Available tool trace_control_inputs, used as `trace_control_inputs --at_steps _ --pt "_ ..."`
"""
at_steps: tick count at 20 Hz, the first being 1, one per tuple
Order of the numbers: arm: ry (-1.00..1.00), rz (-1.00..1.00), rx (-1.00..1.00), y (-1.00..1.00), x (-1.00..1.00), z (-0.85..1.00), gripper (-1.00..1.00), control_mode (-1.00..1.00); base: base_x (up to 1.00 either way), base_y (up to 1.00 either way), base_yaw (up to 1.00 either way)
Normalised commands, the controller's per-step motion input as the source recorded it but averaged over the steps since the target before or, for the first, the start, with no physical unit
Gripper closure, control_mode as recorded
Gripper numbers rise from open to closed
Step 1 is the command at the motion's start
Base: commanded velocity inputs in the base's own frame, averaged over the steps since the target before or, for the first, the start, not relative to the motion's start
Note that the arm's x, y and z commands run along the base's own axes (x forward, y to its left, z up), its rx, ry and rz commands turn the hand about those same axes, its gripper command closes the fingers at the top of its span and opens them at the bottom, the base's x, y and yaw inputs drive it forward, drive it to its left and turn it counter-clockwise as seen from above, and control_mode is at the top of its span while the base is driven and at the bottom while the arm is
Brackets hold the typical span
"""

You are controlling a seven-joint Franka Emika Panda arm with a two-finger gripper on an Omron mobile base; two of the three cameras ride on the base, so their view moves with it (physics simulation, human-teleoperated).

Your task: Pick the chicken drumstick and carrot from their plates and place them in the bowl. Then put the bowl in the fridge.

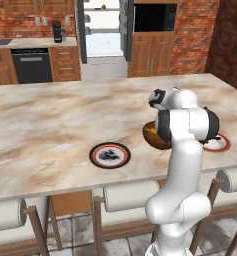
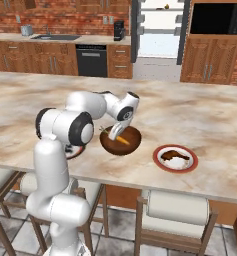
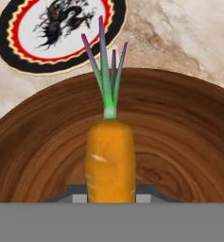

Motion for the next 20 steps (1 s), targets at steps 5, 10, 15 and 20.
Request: trace_control_inputs --at_steps 5,10,15,20 --pt "-0.03 -0.01 0.0 0.03 -0.01 -0.21 -1.0 -1.0 0.0 0.0 0.0" --pt "-0.02 -0.02 0.0 -0.02 0.0 -0.09 -1.0 -1.0 0.0 0.0 0.0" --pt "0.0 -0.03 0.0 -0.11 -0.12 0.16 -1.0 -1.0 0.0 0.0 0.0" --pt "0.0 -0.03 0.0 -0.13 -0.23 0.44 -1.0 -1.0 0.0 0.0 0.0"
